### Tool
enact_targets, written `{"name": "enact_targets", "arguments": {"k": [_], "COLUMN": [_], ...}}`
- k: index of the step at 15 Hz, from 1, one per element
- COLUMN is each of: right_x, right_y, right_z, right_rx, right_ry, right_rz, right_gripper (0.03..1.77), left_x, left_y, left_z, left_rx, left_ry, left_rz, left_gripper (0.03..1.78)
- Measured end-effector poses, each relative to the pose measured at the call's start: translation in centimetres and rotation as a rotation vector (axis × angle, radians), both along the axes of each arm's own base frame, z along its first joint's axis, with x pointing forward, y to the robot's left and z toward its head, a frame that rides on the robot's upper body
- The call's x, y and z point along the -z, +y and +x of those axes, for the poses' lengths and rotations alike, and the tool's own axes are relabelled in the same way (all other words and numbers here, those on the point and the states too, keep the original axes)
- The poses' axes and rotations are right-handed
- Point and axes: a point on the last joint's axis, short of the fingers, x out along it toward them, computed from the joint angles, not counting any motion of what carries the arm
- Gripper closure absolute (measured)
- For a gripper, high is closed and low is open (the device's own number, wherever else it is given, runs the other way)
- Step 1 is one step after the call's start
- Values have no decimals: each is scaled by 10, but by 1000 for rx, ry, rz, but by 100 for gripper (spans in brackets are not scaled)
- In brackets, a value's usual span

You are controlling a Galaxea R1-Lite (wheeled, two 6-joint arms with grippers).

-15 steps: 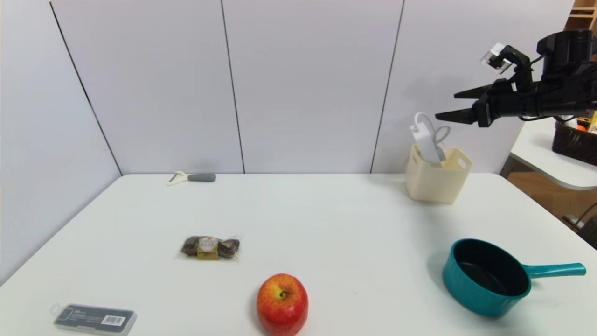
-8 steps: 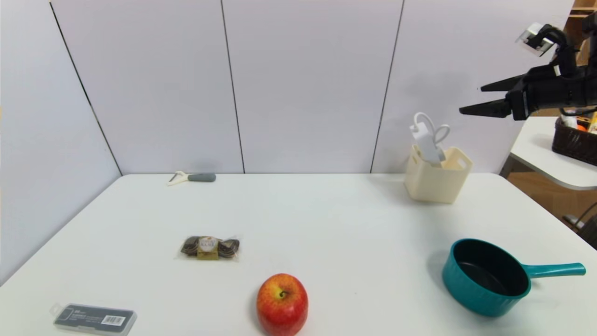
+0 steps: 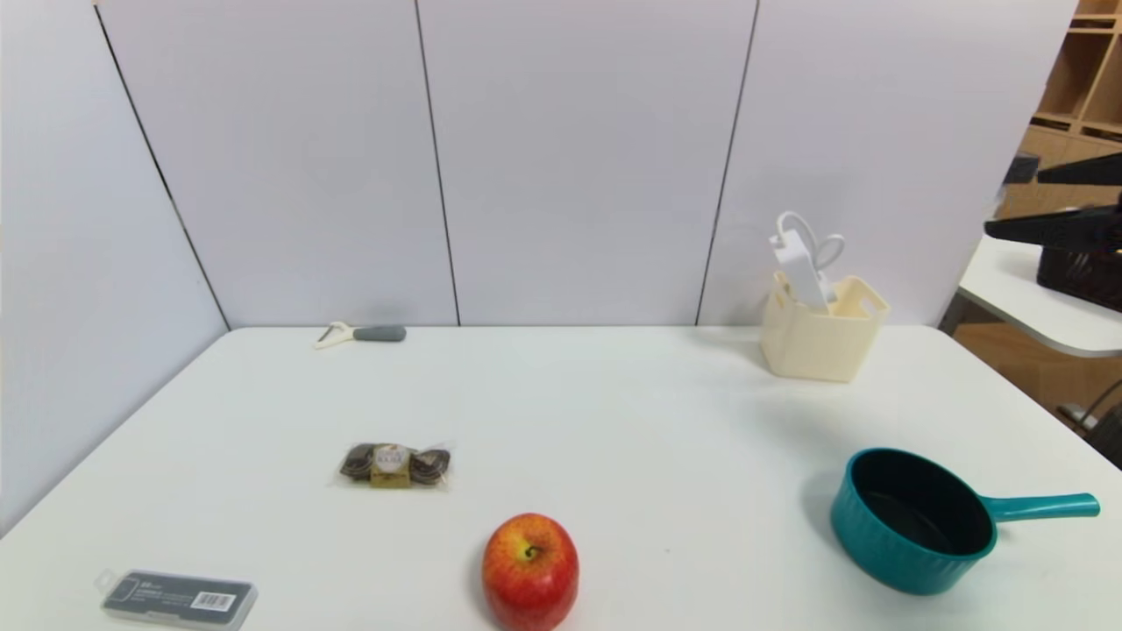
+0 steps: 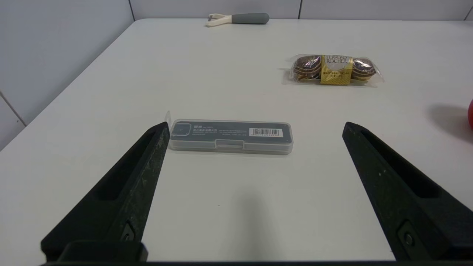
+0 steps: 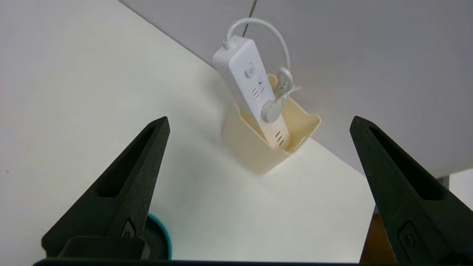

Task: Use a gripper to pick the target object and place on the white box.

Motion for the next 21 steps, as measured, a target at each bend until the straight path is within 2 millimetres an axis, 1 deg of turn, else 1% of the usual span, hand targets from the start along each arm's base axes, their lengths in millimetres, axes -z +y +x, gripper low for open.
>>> {"name": "enact_targets", "arguments": {"k": [3, 6, 11, 13, 16, 18, 21], "right_x": [8, 16, 35, 42, 55, 69, 92], "right_y": [8, 24, 53, 58, 62, 62, 63], "right_z": [-54, -103, -170, -191, -215, -224, -231], "right_rx": [62, 143, 288, 377, 499, 550, 544], "right_ry": [9, 9, -25, -45, -86, -142, -227], "right_rz": [26, 61, 115, 153, 211, 229, 253], "right_gripper": [11, 11, 11, 11, 11, 11, 11], "left_x": [0, 0, 0, 0, 0, 0, 0], "left_y": [0, 0, 0, 0, 0, 0, 0], "left_z": [0, 0, 0, 0, 0, 0, 0], "left_rx": [0, 0, 0, 0, 0, 0, 0], "left_ry": [0, 0, 0, 0, 0, 0, 0], "left_rz": [0, 0, 0, 0, 0, 0, 0], "left_gripper": [12, 12, 12, 12, 12, 12, 12]}}
